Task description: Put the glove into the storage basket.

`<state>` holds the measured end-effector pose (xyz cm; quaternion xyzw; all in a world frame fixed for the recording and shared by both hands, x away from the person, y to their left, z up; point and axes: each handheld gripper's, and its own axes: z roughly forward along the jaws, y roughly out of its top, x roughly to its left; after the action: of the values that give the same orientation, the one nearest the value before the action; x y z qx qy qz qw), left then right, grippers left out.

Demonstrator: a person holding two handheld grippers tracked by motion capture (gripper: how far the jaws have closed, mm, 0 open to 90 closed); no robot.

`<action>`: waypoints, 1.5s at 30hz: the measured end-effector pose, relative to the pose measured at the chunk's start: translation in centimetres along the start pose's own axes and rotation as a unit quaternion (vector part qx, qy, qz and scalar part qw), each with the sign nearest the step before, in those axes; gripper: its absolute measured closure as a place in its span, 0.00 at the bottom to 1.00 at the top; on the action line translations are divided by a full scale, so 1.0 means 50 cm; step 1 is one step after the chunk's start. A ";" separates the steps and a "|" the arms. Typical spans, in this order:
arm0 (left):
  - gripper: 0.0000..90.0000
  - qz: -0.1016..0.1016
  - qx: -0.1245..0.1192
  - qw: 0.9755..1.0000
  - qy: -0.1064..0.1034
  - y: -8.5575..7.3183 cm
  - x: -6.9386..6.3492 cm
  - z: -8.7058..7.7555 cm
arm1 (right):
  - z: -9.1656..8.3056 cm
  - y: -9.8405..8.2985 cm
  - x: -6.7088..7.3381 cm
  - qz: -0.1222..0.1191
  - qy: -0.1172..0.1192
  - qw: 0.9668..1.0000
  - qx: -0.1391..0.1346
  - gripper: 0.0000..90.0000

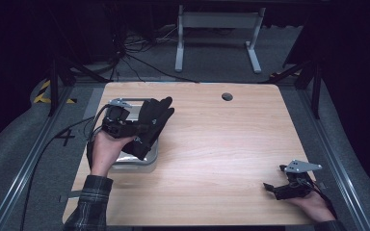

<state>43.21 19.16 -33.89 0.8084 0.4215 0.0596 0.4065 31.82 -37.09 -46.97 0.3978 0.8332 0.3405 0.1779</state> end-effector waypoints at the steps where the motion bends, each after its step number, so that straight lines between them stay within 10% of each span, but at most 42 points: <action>1: 0.77 -0.006 -0.002 1.000 0.006 -0.005 0.009 -0.004 | 0.000 0.000 0.000 0.000 0.000 1.000 0.000 0.01; 31: 0.73 -0.071 0.057 0.995 0.032 -0.067 0.119 0.080 | 0.000 0.000 0.000 0.000 0.000 1.000 0.000 0.01; 45: 0.23 -0.059 0.048 0.995 0.062 -0.065 0.116 0.075 | 0.000 0.000 0.000 0.000 0.000 1.000 0.000 0.01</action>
<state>46.50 22.15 -40.09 0.7955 0.4951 0.0649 0.3433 31.81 -37.08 -46.97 0.3982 0.8330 0.3404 0.1779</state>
